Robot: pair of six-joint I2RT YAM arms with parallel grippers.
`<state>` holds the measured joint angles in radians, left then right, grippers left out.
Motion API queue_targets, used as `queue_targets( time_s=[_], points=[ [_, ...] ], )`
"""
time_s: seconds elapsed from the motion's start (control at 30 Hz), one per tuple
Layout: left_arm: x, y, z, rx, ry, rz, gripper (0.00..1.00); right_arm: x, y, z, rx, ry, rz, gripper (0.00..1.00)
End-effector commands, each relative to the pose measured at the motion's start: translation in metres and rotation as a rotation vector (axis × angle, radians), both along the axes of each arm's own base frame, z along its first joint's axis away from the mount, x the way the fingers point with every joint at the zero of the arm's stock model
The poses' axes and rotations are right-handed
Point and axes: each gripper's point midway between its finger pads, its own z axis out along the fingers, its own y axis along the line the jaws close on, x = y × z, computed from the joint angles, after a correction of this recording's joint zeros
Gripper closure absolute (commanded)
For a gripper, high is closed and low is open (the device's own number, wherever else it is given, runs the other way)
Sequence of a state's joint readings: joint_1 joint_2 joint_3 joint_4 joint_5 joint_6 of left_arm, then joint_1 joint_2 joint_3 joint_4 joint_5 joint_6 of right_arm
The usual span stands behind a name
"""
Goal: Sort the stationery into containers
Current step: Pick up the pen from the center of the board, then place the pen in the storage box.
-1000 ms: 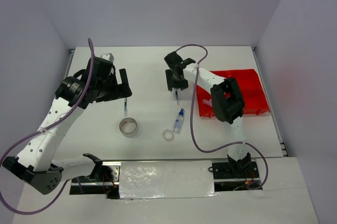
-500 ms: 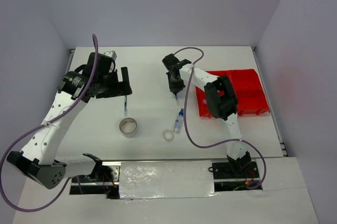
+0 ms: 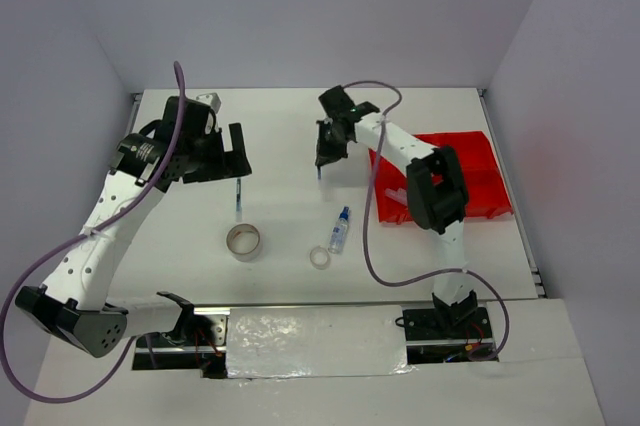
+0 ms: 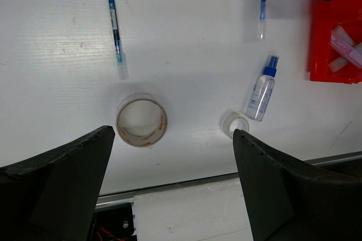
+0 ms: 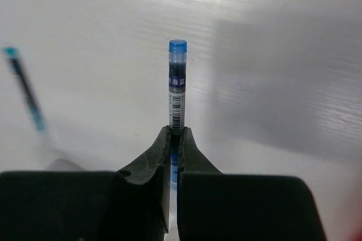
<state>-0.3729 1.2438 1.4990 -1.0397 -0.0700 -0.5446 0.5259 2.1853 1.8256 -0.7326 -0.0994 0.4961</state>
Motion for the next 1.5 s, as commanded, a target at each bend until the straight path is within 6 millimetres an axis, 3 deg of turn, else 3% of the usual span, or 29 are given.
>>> queue_targets(
  time_s=[0.0, 0.03, 0.1, 0.13, 0.17, 0.2, 0.3, 0.37, 0.47, 0.63, 0.87, 0.97, 1.0, 1.03, 1.1, 1.27, 1.37, 1.47],
  points=[
    [0.005, -0.005, 0.009, -0.032, -0.053, -0.034, 0.01, 0.042, -0.005, 0.146, 0.292, -0.263, -0.145, 1.0],
    [0.004, -0.006, 0.009, -0.038, -0.054, -0.033, 0.01, 0.047, -0.027, 0.163, 0.302, -0.29, -0.218, 1.0],
    [0.005, -0.006, 0.008, -0.045, -0.058, -0.029, 0.01, 0.048, -0.06, 0.17, 0.298, -0.267, -0.392, 1.0],
    [0.003, -0.006, 0.006, -0.047, -0.056, -0.027, 0.01, 0.056, -0.1, 0.159, 0.226, -0.269, -0.536, 1.0],
    [0.004, -0.006, 0.006, -0.053, -0.057, -0.02, 0.01, 0.052, -0.12, 0.151, 0.208, -0.229, -0.662, 1.0],
    [0.002, -0.006, 0.005, -0.056, -0.056, -0.016, 0.01, 0.049, -0.159, 0.14, 0.139, -0.235, -0.804, 1.0],
    [0.001, -0.007, 0.008, -0.075, -0.074, -0.016, 0.0, 0.025, -0.205, 0.115, 0.11, -0.168, -1.099, 1.0],
    [-0.001, -0.006, 0.011, -0.082, -0.089, -0.015, 0.01, 0.022, -0.228, 0.11, 0.129, -0.173, -1.231, 1.0],
    [-0.003, 0.001, 0.016, -0.071, -0.13, 0.007, 0.01, 0.021, -0.248, 0.105, 0.112, -0.177, -1.293, 1.0],
    [-0.004, 0.013, 0.012, -0.025, -0.126, 0.046, 0.01, 0.034, -0.255, 0.083, 0.108, -0.122, -1.291, 1.0],
    [0.005, 0.024, 0.014, -0.005, -0.154, 0.089, 0.01, 0.018, -0.262, 0.054, 0.054, -0.081, -1.32, 0.86],
    [0.012, 0.027, 0.005, 0.006, -0.131, 0.105, 0.01, 0.021, -0.262, 0.057, 0.074, -0.109, -1.307, 0.58],
    [0.014, 0.029, 0.002, 0.008, -0.126, 0.114, 0.01, 0.024, -0.26, 0.059, 0.089, -0.111, -1.292, 0.42],
    [0.016, 0.03, -0.001, 0.012, -0.12, 0.117, 0.01, 0.025, -0.259, 0.059, 0.083, -0.109, -1.276, 0.37],
    [0.023, 0.034, -0.01, 0.015, -0.105, 0.131, 0.01, 0.033, -0.255, 0.07, 0.106, -0.123, -1.246, 0.29],
    [0.045, 0.039, -0.032, 0.019, -0.053, 0.147, 0.01, 0.044, -0.25, 0.096, 0.201, -0.174, -1.173, 0.27],
    [0.057, 0.035, -0.057, 0.027, 0.002, 0.127, 0.04, 0.05, -0.228, 0.135, 0.294, -0.244, -0.986, 0.28],
    [0.068, 0.032, -0.096, 0.05, 0.101, 0.112, 0.1, 0.038, -0.194, 0.177, 0.417, -0.287, -0.753, 0.29]
  ],
)
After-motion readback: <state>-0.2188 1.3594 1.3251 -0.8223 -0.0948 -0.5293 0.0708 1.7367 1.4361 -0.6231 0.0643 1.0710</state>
